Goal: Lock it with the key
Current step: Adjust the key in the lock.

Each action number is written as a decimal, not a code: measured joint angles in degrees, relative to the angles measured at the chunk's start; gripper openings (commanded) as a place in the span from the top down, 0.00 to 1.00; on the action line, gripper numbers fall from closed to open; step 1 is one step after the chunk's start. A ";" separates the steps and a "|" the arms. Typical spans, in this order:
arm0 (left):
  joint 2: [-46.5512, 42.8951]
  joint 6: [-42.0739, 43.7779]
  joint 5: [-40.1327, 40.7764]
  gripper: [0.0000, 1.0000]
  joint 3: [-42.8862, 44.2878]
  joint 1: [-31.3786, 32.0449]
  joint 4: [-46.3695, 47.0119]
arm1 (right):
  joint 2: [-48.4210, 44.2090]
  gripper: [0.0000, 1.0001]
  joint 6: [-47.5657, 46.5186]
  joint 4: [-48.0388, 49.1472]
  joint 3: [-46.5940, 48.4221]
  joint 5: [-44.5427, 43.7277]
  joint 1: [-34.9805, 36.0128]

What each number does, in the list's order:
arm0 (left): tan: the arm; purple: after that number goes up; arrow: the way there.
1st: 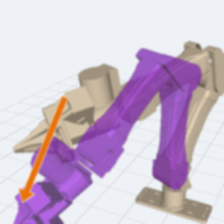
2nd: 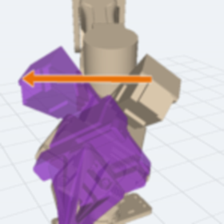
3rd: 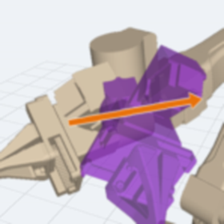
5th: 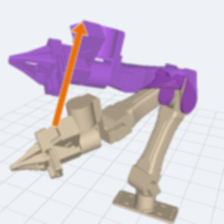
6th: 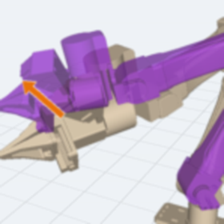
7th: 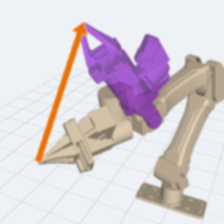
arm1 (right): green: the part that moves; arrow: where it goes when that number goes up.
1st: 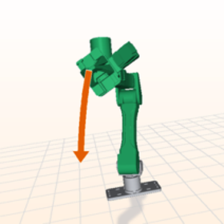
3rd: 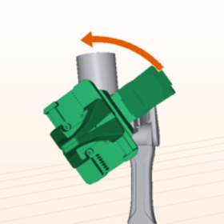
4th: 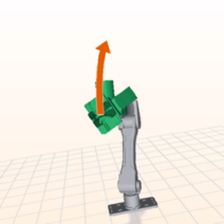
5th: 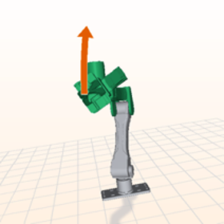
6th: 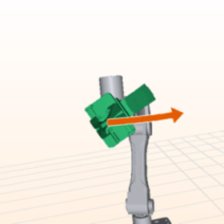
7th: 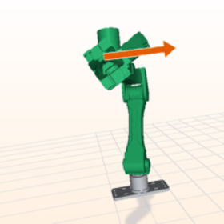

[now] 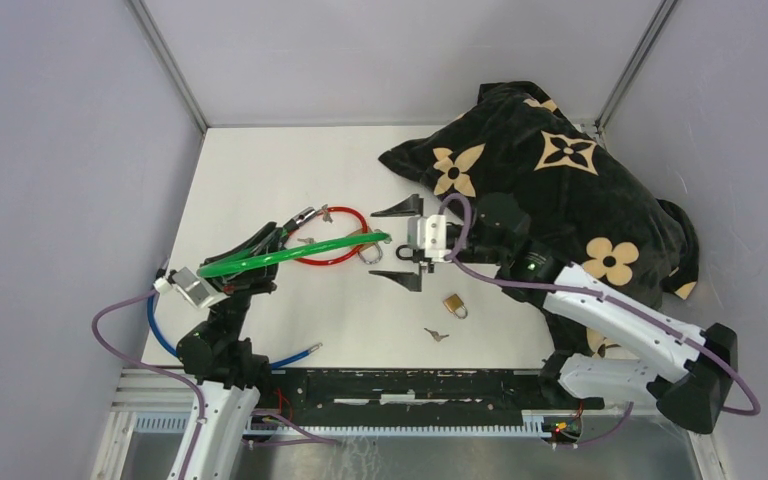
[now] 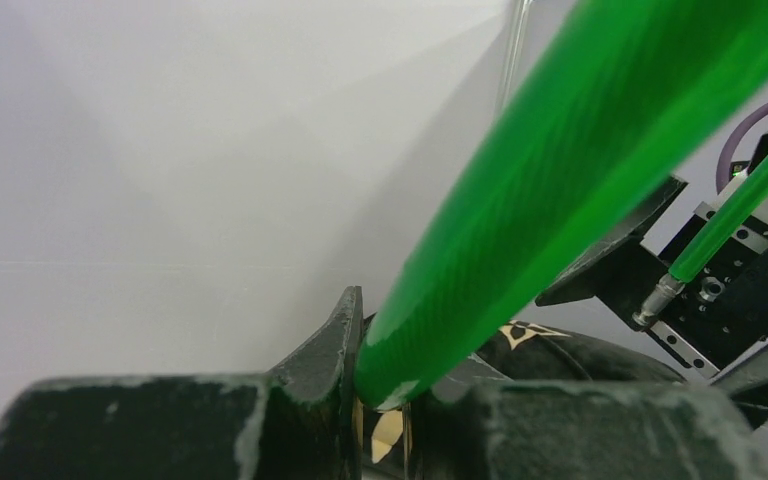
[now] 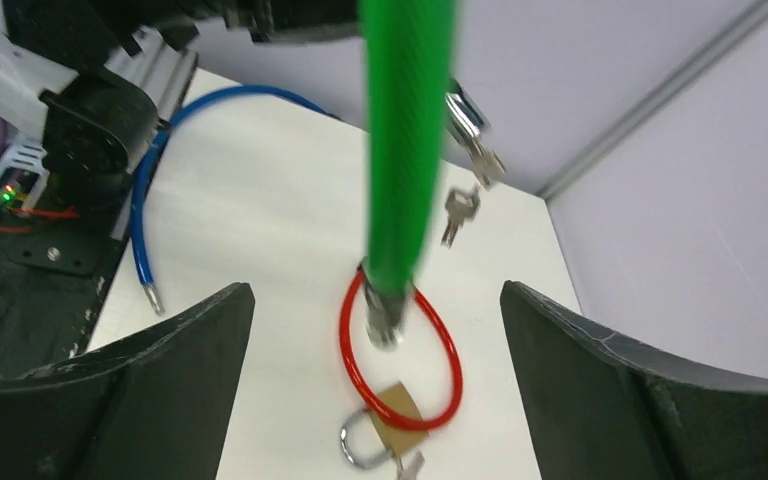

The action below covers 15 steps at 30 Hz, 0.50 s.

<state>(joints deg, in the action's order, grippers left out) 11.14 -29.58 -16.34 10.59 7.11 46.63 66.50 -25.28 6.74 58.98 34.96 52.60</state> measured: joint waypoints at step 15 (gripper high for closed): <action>0.00 0.90 -3.89 0.98 0.00 -0.02 1.27 | -8.02 0.08 -3.52 -6.10 -10.62 5.75 -18.84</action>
<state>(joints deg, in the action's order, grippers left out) 11.14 -28.69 -20.23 10.59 7.09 47.90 58.48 -28.80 0.64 48.36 40.71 33.76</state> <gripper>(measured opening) 0.194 0.959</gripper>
